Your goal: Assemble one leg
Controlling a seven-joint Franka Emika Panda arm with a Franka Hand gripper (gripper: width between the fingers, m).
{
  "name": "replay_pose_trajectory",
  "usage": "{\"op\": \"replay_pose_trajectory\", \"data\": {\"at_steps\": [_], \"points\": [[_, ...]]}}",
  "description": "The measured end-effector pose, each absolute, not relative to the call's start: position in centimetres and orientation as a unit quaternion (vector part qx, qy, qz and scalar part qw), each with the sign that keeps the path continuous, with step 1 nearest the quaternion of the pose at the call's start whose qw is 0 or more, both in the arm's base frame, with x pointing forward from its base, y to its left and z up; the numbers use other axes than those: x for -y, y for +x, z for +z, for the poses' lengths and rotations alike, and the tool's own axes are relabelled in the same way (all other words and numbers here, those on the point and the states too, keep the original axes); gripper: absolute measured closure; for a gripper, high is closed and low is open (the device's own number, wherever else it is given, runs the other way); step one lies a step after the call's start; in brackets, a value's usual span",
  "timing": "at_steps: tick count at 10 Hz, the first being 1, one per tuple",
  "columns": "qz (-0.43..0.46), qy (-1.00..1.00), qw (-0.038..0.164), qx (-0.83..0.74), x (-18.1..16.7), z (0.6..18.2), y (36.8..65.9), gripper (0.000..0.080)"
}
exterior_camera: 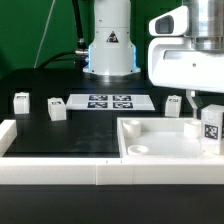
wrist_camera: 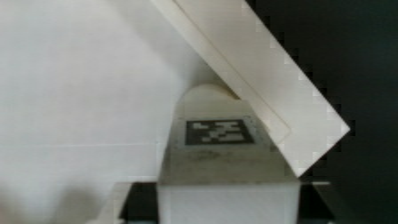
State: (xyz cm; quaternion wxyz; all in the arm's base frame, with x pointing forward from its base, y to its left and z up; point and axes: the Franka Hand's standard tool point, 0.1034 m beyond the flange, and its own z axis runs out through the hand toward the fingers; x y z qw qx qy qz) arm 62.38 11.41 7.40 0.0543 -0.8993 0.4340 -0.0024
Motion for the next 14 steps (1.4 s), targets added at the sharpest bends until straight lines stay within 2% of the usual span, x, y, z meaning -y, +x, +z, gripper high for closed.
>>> {"op": "replay_pose_trajectory", "data": {"at_steps": [6, 11, 12, 13, 14], "points": [[0.017, -0.688, 0.058, -0.723, -11.92, 7.38, 62.24, 0.0509], [0.026, -0.624, 0.061, -0.779, -11.8, 7.36, 62.34, 0.0509], [0.026, -0.627, 0.061, -0.776, -11.82, 7.36, 62.34, 0.0324], [0.024, -0.646, 0.062, -0.76, -11.82, 7.36, 62.34, 0.021], [0.025, -0.651, 0.062, -0.756, -11.78, 7.36, 62.33, 0.021]]}}
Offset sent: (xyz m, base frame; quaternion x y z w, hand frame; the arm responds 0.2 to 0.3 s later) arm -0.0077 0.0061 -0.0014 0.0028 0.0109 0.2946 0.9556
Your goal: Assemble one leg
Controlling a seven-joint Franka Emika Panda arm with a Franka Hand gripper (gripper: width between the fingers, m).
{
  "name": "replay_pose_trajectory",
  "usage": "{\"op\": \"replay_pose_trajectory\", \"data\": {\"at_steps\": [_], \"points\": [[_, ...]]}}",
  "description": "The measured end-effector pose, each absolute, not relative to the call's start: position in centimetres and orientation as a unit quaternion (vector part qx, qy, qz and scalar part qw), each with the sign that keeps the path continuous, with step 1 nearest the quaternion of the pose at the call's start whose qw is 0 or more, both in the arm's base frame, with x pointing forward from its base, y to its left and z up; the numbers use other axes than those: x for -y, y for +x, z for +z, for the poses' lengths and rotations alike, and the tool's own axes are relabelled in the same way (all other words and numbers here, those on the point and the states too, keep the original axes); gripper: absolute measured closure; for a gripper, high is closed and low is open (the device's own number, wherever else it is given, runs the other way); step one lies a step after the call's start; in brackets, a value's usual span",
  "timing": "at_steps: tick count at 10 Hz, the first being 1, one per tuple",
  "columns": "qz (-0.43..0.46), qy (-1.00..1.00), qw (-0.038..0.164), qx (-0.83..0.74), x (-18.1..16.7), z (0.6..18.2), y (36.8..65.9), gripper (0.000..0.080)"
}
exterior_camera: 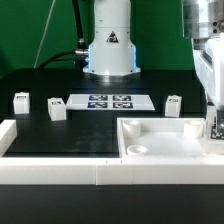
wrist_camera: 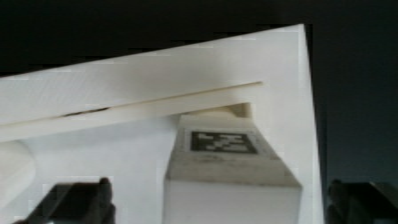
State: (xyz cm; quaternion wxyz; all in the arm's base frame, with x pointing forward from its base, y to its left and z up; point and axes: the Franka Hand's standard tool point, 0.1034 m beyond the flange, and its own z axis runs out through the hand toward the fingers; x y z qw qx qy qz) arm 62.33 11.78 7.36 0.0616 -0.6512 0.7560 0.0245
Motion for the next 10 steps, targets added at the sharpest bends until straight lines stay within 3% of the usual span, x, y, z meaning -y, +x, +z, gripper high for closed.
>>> {"op": "replay_pose_trajectory", "data": {"at_steps": [2, 6, 10], "points": [[0.024, -0.731, 0.059, -0.679, -11.46, 7.39, 62.3, 0.0153], [0.013, -0.839, 0.063, -0.541, -11.47, 7.41, 62.36, 0.0151], [0.011, -0.849, 0.063, -0.524, -11.5, 7.41, 62.36, 0.0151]]}}
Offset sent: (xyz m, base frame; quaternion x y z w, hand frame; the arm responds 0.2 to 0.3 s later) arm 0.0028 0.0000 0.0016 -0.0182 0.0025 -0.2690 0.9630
